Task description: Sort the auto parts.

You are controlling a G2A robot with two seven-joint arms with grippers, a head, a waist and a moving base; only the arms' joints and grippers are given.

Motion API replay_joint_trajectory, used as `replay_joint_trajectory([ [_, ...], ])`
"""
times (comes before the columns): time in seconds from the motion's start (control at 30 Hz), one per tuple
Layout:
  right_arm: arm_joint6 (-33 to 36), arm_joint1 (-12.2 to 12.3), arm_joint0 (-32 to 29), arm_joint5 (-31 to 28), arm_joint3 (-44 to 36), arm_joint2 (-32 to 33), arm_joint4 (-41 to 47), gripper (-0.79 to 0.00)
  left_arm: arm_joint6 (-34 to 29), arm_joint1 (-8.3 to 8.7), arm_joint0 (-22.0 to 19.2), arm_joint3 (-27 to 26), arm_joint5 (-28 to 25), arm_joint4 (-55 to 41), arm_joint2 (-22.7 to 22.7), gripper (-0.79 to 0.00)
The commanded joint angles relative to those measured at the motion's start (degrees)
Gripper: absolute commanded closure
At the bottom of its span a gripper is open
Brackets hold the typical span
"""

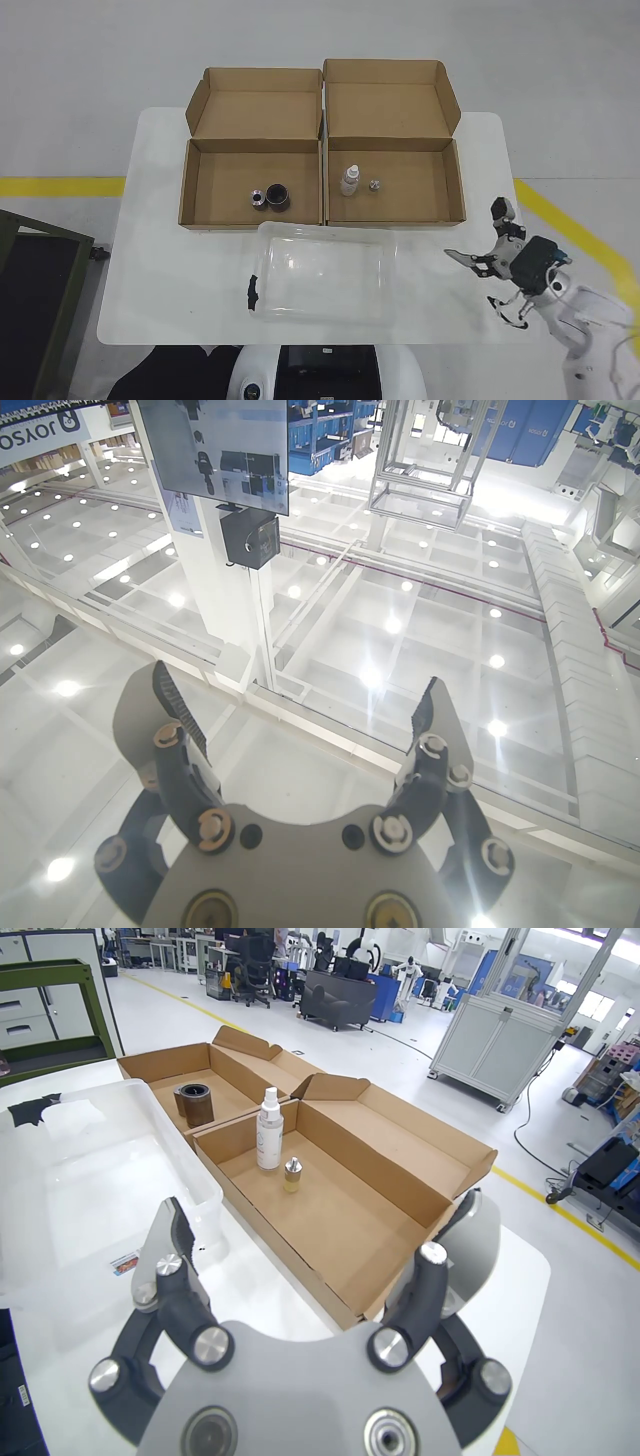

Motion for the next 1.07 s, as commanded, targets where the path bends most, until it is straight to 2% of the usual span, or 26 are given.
replay_joint_trajectory([
  [0.0,-0.7,0.1,-0.6,0.3,0.1,0.8,-0.1,-0.785,0.0,0.0,0.0,0.0,0.0,0.0,0.0,-0.785],
  [1.03,-1.8,0.6,-1.8,0.7,0.2,1.8,0.4,-0.784,0.0,0.0,0.0,0.0,0.0,0.0,0.0,-0.784],
])
